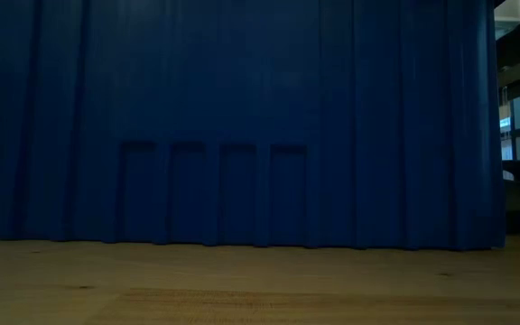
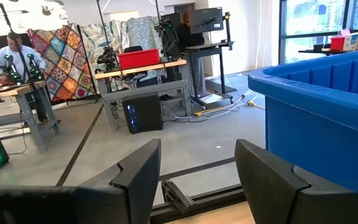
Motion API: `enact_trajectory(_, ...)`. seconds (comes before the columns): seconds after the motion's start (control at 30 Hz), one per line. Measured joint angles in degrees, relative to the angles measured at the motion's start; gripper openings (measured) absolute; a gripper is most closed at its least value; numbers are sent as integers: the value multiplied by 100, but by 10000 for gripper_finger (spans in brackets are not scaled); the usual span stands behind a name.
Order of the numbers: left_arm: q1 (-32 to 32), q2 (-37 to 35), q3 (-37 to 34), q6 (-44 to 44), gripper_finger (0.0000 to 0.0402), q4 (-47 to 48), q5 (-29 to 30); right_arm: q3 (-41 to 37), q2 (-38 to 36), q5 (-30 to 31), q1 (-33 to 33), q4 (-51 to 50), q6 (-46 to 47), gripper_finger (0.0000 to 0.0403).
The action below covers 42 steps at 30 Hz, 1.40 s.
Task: Pick and place slides into bin
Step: Put the black slipper into the blue bin
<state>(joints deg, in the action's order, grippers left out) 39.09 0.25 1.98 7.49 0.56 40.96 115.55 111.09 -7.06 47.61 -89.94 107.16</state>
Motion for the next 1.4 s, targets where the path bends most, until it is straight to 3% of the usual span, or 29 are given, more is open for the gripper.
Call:
enact_trajectory(0.13, -2, 2, 0, -4, 202, -2, -12, 271, -228, 1913, -105, -10, -69, 14)
enact_trajectory(0.23, -2, 2, 0, -40, 202, 0, -18, 290, -329, 2642, -356, 52, -912, 14)
enact_trajectory(0.33, 9, -6, 0, -291, 202, -2, 61, 288, -427, 2919, -823, 3, -2114, 14)
enact_trajectory(0.57, 2, 0, 0, -496, 202, 6, 23, 291, -591, 1756, -1696, 3, -3433, 14)
enact_trajectory(0.83, 2, 0, 0, -505, 202, 4, 4, 279, -970, 1563, -2081, 8, -4166, 14)
enact_trajectory(1.4, -4, 0, 0, -485, 202, 4, -21, 226, -1232, 1192, -2154, 123, -4171, 13)
